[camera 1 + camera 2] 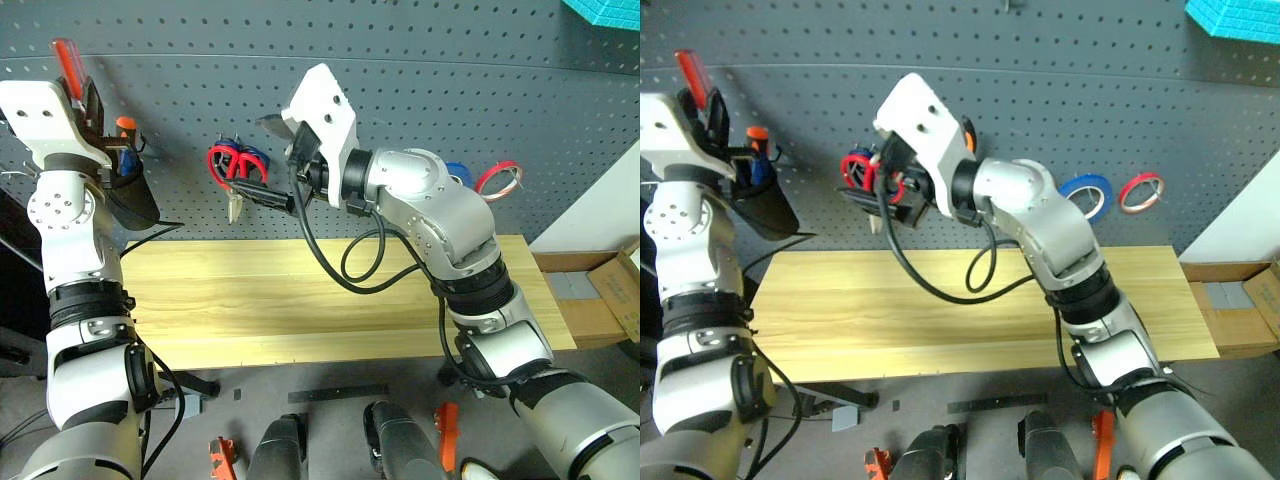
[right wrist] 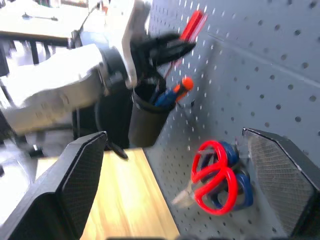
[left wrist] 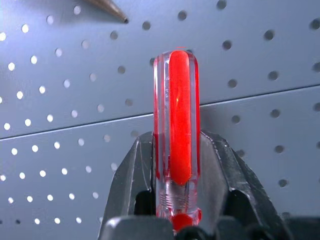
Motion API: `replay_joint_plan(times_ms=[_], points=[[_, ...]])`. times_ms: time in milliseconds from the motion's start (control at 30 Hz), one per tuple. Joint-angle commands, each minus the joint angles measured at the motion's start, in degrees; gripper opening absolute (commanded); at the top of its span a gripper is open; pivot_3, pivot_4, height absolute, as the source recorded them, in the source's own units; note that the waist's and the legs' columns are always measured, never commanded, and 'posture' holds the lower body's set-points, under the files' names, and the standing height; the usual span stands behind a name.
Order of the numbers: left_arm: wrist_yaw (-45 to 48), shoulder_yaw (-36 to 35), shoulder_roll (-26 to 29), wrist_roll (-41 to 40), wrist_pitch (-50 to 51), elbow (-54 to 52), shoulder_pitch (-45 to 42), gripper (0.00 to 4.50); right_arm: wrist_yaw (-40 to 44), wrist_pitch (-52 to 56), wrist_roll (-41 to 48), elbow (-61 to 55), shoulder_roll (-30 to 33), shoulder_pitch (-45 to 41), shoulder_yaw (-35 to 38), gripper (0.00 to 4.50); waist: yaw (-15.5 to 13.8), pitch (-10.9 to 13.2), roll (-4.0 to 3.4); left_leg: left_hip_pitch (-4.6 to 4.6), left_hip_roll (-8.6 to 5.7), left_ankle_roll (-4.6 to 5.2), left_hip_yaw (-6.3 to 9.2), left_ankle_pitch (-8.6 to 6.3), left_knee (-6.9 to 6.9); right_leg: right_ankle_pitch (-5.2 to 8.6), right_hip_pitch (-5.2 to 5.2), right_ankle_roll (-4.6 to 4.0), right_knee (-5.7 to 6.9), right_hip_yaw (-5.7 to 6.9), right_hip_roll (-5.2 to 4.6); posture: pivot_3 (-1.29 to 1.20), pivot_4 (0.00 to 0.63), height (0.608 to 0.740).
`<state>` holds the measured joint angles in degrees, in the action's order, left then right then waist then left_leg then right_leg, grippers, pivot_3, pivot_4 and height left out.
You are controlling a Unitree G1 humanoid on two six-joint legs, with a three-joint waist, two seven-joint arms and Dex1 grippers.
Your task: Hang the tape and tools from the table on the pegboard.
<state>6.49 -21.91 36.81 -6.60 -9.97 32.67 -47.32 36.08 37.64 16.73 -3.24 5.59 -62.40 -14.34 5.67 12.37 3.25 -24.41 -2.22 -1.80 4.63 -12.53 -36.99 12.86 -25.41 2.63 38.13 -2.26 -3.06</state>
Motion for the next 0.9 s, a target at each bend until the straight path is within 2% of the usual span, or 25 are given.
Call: replay_joint_plan(times_ms=[33,233,267,467,633,733,900], points=[[-1.32,-1.25,0.78,-0.29,-2.33,-0.81,0.52,2.19,0.04,-0.59,0.79,-2.76,-0.24,-1.7,1.47,4.5,0.27,-0.08,0.01,0.0,0.0,0.0,-0.01,0.0,0.0,0.0,0.0,0.0,0.0,0.0,-0.01,-0.11,0.125,0.74],[-1.79,-2.18,-1.44,-4.15,1.74,-9.19,1.61,4.29,0.12,-0.81,0.79,-3.35,0.04,-1.53,1.41,4.5,0.59,-0.18,0.1,0.0,-0.02,0.0,0.02,0.01,-0.08,0.0,0.0,0.0,0.13,0.02,-0.02,-0.12,0.121,0.74],[-1.71,-2.05,-1.67,-4.69,2.61,-11.73,1.66,4.43,0.08,-0.81,0.79,-3.46,0.15,-1.53,1.53,4.5,0.6,-0.21,0.15,0.0,-0.02,0.0,0.03,0.01,-0.08,0.0,0.0,0.0,0.14,0.02,-0.02,-0.12,0.12,0.74],[1.61,1.19,-2.62,-9.84,14.54,-28.63,1.49,4.43,1.05,0.23,2.38,-5.36,2.5,-0.56,3.75,4.5,0.72,-0.35,0.21,0.0,-0.03,0.0,0.01,0.01,-0.12,0.0,-0.01,0.0,0.27,0.0,-0.02,-0.1,0.114,0.74],[1.6,0.66,-4.42,-22.27,37.42,-40.71,5.1,4.43,3.23,4.87,8.1,-11.9,7.38,3.8,8.02,4.5,0.75,-1.14,0.0,0.05,-0.06,0.01,-0.02,0.01,-0.15,0.01,0.02,0.01,0.39,-0.02,0.0,-0.08,0.106,0.74],[-0.66,0.06,-5.48,-26.35,46.36,-46.62,7.99,4.43,2.98,7.67,10.72,-14.53,10.24,6.51,10.74,4.5,0.77,-1.24,-0.03,0.32,-0.04,0.04,-0.07,0.05,-0.19,0.01,0.16,0.01,0.56,-0.07,0.02,-0.07,0.101,0.74],[2.53,2.21,-6.22,-29.21,51.31,-54.46,18.29,4.43,1.35,10.36,9.89,-19.42,16.79,16.29,10.52,4.5,0.75,-2.12,-0.2,0.61,-0.02,0.04,-0.18,0.08,-0.14,0.03,0.33,0.0,0.7,-0.15,0.15,-0.06,0.088,0.74]])
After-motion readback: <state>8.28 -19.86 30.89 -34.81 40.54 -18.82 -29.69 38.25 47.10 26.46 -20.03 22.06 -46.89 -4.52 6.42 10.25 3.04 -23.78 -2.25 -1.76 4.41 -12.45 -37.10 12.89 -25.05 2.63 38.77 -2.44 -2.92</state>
